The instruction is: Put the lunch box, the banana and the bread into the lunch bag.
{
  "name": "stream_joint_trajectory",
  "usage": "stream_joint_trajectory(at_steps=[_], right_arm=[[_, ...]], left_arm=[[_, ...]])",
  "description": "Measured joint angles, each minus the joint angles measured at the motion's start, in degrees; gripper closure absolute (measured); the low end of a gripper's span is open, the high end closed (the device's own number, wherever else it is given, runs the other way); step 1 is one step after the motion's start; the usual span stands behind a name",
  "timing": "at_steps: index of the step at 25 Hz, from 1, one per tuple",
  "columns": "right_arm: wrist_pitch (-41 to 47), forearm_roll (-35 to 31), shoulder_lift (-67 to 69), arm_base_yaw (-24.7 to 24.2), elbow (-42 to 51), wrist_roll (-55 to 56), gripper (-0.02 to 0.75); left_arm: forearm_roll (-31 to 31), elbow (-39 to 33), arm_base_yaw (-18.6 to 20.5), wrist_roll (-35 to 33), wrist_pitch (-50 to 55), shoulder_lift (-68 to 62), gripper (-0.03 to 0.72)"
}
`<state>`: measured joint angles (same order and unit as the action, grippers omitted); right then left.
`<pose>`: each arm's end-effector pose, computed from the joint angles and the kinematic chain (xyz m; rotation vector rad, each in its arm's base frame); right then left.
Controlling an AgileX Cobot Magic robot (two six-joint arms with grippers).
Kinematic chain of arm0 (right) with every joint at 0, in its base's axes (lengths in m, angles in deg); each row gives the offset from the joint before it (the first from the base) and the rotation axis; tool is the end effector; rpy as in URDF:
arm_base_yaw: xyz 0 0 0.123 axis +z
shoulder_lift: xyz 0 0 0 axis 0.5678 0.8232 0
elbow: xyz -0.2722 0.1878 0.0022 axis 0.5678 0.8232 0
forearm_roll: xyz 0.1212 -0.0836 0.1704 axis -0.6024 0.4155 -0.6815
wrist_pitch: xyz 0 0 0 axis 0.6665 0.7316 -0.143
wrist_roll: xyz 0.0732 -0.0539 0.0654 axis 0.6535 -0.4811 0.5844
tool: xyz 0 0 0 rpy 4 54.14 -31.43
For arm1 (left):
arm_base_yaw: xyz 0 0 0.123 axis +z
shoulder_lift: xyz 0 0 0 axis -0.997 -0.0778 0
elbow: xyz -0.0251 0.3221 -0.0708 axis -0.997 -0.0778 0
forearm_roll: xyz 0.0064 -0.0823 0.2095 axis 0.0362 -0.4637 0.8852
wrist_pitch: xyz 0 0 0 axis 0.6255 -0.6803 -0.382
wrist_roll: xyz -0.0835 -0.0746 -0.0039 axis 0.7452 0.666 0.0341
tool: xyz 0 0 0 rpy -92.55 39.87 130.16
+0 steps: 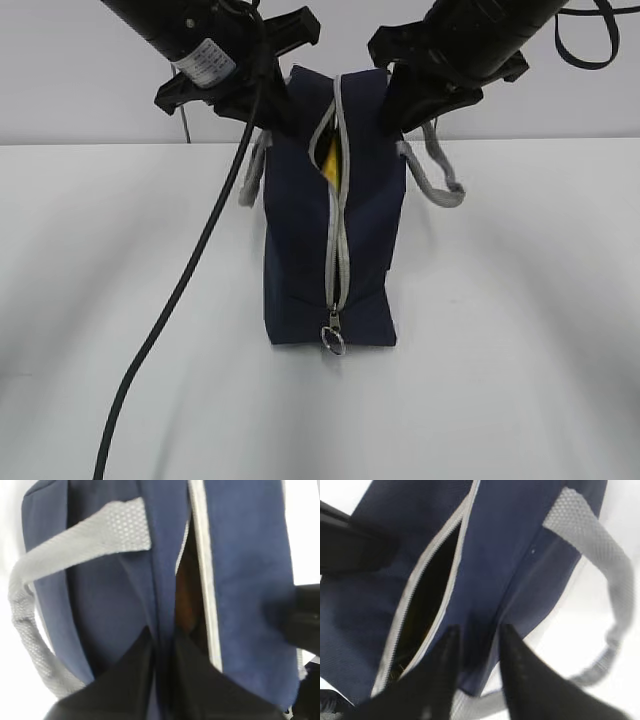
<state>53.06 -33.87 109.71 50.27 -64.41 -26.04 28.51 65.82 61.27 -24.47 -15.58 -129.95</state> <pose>0.3652 0.1414 0.3567 -0.5064 2.5814 0.5338 0.3751 -0.2168 0.3449 0.3116 2.6559 -0.7690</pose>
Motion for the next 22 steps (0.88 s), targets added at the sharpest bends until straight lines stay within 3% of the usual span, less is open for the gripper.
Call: stream_joint_trajectory(at_steps=[4,6,8,12,22], right_arm=[[0.1,-0.2,0.0,0.0,0.0,0.0,0.341],[0.5,-0.2,-0.1,0.0,0.0,0.0,0.289],[1.4,-0.2,-0.1,0.0,0.0,0.0,0.276],[2.1,-0.2,-0.8,0.0,0.0,1.5,0.267],[2.7,-0.2,-5.5,0.0,0.3,4.6,0.263]], left_arm=[[0.0,0.1,0.0,-0.1,0.5,0.0,0.437],[0.0,0.1,0.0,-0.1,1.5,0.0,0.308],[0.0,0.1,0.0,-0.1,3.1,0.0,0.24],[0.3,0.1,0.0,-0.3,5.2,0.2,0.234],[8.8,0.1,0.0,-0.5,5.7,8.4,0.241]])
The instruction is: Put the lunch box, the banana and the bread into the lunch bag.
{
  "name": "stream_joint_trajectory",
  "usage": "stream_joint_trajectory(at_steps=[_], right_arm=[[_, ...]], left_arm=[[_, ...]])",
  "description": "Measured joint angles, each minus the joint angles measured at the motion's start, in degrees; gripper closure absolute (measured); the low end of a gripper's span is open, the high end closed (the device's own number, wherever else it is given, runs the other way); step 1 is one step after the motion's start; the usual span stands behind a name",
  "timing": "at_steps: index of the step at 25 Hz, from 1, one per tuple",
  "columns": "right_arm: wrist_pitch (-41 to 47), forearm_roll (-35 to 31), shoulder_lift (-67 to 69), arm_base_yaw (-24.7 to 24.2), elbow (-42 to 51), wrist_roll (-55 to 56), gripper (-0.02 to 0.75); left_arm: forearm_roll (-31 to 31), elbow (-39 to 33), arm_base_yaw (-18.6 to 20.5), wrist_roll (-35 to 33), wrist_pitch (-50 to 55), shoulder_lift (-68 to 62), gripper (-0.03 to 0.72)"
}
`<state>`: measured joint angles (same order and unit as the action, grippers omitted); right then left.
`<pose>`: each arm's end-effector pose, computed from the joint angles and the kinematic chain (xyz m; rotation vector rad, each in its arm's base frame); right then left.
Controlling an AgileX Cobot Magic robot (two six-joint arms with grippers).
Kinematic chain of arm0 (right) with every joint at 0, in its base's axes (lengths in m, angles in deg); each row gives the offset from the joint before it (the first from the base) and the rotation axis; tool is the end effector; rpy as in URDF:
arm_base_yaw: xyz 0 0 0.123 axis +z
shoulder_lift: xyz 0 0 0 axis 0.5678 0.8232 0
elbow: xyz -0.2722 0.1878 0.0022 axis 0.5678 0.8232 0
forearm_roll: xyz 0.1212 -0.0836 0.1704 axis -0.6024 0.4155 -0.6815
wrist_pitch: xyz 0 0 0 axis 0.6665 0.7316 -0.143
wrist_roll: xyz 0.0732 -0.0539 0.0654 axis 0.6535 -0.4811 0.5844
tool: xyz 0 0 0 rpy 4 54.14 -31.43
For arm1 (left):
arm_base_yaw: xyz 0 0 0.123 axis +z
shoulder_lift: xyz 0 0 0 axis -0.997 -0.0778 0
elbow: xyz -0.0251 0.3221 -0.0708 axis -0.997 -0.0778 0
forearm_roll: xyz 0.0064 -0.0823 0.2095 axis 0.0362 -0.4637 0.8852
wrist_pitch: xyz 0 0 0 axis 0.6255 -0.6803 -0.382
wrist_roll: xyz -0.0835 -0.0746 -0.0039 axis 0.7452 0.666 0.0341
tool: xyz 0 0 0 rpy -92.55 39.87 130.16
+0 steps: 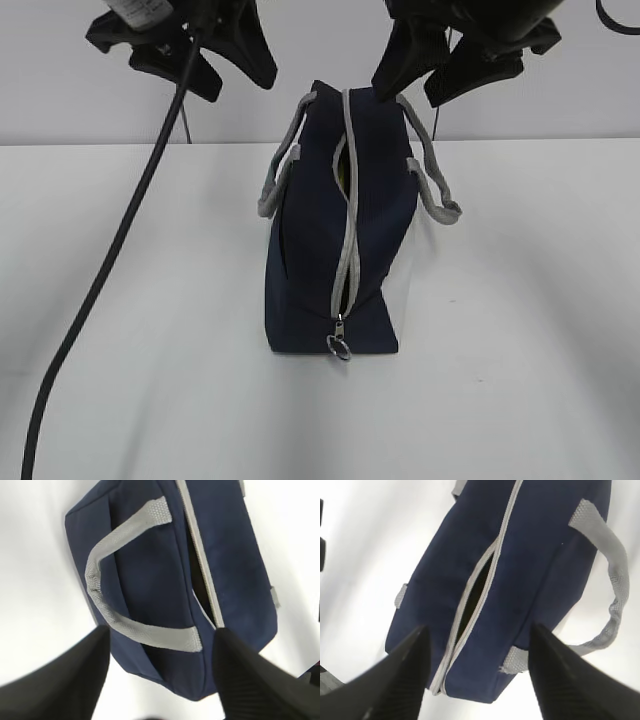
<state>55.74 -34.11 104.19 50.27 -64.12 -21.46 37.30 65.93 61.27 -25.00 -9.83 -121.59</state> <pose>0.3369 0.1348 0.3893 -0.4308 2.5595 0.5727 0.3386 -0.1871 0.3942 0.4284 2.5965 -0.5829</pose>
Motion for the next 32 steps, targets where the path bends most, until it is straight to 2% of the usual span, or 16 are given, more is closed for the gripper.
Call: stream_joint_trajectory(at_steps=[5,8,11,15,21,24,27,32], right_arm=[[-3.8,-0.2,-4.7,0.0,6.9,0.0,0.263],[-8.3,-0.6,-9.0,0.0,13.7,-1.1,0.263],[-13.6,-3.7,-13.7,0.0,21.9,-5.2,0.263],[-19.1,-11.0,-19.0,0.0,31.4,-15.3,0.263],[-21.1,-22.3,-22.9,0.0,43.4,-30.9,0.262],[-21.6,-28.8,-23.5,0.0,47.9,-38.9,0.262],[-21.7,-38.6,-23.7,0.0,53.2,-52.6,0.262],[-22.0,-46.7,-23.8,0.0,59.6,-64.9,0.262]], left_arm=[[0.5,-3.4,0.0,-0.2,-0.1,3.5,0.247],[0.5,-9.1,0.0,-1.0,-3.1,7.4,0.263],[0.5,-16.1,0.0,-2.6,-8.6,11.9,0.272],[0.1,-25.1,0.0,-5.6,-14.0,18.0,0.272],[-4.2,-37.1,0.0,-12.4,-19.7,25.1,0.276],[-7.1,-41.6,0.0,-16.6,-21.9,28.1,0.278],[-9.3,-45.1,0.0,-19.3,-23.4,30.7,0.281],[-11.6,-50.3,0.0,-23.2,-25.3,34.9,0.282]])
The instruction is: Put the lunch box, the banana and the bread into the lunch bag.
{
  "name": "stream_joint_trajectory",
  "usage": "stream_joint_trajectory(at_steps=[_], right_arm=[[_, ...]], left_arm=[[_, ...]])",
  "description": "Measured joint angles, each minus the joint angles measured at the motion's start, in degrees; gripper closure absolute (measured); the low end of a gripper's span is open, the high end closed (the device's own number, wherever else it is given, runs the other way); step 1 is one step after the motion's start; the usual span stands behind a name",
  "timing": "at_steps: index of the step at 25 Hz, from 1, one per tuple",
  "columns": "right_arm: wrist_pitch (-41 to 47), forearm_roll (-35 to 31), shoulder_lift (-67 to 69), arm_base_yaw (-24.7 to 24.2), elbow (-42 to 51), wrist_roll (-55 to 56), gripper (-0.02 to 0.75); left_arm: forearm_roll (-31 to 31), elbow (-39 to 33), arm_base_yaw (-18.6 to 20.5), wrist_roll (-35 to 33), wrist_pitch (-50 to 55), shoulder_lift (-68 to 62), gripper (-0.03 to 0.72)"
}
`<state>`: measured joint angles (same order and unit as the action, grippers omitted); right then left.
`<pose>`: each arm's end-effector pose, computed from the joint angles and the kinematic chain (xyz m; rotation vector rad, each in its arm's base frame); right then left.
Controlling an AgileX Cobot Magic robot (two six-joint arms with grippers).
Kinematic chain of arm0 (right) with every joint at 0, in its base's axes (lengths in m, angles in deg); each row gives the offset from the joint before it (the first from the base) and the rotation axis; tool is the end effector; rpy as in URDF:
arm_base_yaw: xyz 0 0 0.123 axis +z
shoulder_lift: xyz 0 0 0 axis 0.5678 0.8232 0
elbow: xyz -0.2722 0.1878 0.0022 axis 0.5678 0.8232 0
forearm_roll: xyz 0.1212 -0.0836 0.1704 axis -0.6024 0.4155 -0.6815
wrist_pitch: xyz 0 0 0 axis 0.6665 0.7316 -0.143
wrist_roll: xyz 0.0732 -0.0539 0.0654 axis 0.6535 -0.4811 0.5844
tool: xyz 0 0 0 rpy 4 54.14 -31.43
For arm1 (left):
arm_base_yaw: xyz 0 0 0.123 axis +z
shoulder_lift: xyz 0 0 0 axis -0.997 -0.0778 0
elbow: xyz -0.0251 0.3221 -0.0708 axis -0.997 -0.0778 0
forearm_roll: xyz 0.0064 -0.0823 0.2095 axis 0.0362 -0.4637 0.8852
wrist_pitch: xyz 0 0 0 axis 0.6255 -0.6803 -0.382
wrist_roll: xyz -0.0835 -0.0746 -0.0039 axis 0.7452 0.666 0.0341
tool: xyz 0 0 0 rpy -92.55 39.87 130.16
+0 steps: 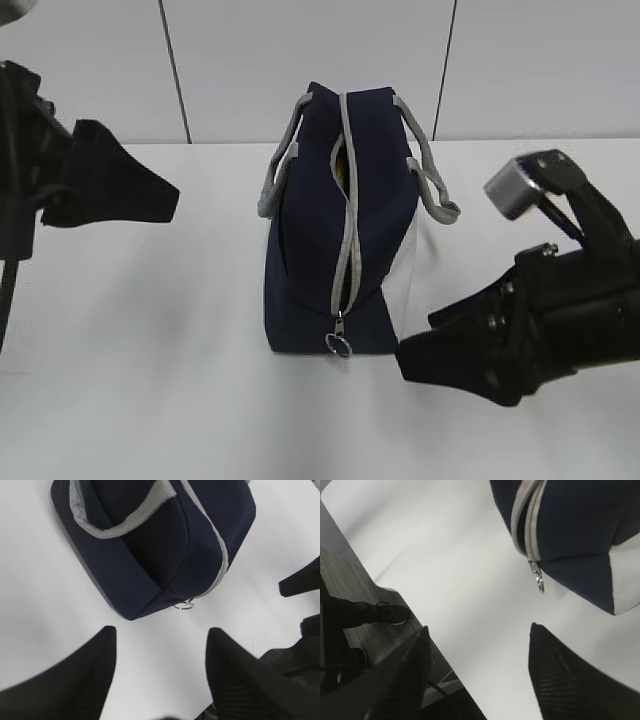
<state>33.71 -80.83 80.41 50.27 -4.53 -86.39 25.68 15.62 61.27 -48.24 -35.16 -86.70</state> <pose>0.1789 0.1218 0.2808 -0.8028 2.2260 0.8517 0.1772 -0.1190 0.3559 0.6029 2.3134 -0.6089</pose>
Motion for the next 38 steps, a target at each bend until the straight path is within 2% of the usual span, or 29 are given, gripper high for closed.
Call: stream_joint_trajectory(at_steps=[5,7,17,20,24,28,32,38], right_arm=[[-0.2,-2.4,0.0,0.0,3.9,-7.7,0.262],[-0.2,-5.4,0.0,0.0,4.0,-8.2,0.262],[-0.9,-29.8,0.0,0.0,4.1,-8.8,0.262],[-1.3,-32.6,0.0,0.0,4.1,-8.8,0.262],[-1.3,-32.5,0.0,0.0,4.1,-8.8,0.262],[-0.8,-25.6,0.0,0.0,4.1,-11.3,0.262],[0.4,-17.4,3.0,0.0,4.1,-18.1,0.262],[1.3,-16.2,13.5,0.0,4.1,-33.3,0.262]], left_arm=[[-1.0,-3.9,0.0,-1.7,-2.7,2.9,0.284],[-1.0,-4.7,0.0,-1.9,-3.0,3.0,0.284],[-1.1,-4.9,0.0,-2.0,-3.0,3.1,0.285],[-1.1,-4.9,0.0,-2.0,-3.0,3.1,0.285],[-1.1,-4.9,0.0,-2.0,-2.6,3.2,0.285],[-1.1,-4.9,0.0,-2.1,-0.4,3.2,0.285],[-1.1,-4.9,0.0,-2.1,0.9,3.2,0.285],[-1.1,-4.9,0.0,-2.1,2.2,3.2,0.285]])
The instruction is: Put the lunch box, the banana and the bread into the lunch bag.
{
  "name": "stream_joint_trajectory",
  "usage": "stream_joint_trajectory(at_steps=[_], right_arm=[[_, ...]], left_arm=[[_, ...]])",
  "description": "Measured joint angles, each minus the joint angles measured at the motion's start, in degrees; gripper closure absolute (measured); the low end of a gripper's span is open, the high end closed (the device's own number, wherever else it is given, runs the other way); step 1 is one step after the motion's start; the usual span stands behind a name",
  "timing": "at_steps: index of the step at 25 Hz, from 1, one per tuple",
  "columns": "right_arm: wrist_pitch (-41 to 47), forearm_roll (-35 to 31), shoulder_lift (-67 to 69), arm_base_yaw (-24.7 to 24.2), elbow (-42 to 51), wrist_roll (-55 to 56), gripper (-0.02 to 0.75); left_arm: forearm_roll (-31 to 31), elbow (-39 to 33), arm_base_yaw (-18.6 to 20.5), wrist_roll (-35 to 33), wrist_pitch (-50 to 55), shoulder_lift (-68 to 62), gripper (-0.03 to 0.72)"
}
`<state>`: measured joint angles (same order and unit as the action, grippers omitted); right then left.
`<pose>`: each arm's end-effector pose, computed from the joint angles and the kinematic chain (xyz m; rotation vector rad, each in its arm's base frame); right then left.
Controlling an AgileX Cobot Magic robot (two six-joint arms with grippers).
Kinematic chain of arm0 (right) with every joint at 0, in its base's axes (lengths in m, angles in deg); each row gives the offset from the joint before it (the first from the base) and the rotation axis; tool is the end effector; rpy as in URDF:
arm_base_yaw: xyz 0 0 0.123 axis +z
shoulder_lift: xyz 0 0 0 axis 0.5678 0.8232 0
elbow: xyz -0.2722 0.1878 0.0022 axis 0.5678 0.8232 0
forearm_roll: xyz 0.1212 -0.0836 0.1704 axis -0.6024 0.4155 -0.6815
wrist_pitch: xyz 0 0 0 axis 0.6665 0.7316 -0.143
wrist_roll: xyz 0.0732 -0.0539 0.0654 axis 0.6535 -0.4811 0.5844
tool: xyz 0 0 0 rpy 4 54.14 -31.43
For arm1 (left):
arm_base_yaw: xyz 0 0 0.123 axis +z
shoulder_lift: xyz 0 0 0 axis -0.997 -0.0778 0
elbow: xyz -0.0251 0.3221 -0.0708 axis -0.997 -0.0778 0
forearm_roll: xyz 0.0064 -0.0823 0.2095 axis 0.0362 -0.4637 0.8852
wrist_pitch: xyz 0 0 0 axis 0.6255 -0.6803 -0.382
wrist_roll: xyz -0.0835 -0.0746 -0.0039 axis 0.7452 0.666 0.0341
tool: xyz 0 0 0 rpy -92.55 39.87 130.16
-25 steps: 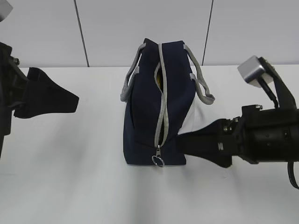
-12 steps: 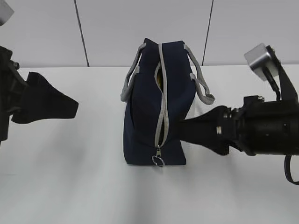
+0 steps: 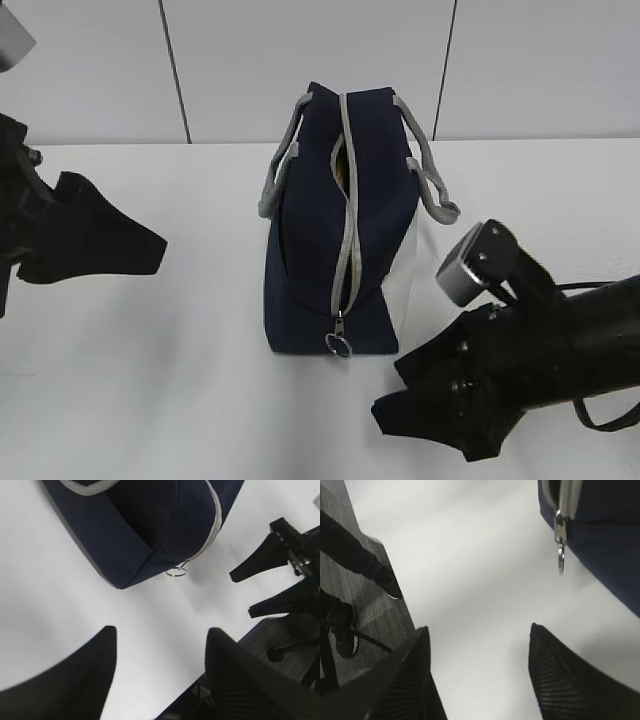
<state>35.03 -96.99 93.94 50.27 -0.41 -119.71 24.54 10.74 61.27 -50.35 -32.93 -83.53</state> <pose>0.2051 0.1358 0.2278 -1.0437 2.1289 0.8621 0.1547 -0.1121 0.3400 0.6546 2.3588 -0.6237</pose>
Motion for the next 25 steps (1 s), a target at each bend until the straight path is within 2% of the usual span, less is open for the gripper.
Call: stream_joint_trajectory(at_steps=[4,8,12,25], right_arm=[[0.3,-6.4,7.1,0.0,-0.1,-9.7,0.266],[2.4,-10.9,12.2,0.0,-0.9,-17.1,0.344],[2.6,-11.9,15.1,0.0,-3.5,-19.0,0.398],[0.7,-14.5,19.9,0.0,-9.0,-23.3,0.417]], left_arm=[[0.0,0.0,0.0,0.0,0.2,0.0,0.285],[0.0,0.0,0.0,0.0,0.5,0.0,0.285],[0.0,0.0,0.0,0.0,0.9,0.0,0.285],[0.0,0.0,0.0,0.0,1.5,0.0,0.288]])
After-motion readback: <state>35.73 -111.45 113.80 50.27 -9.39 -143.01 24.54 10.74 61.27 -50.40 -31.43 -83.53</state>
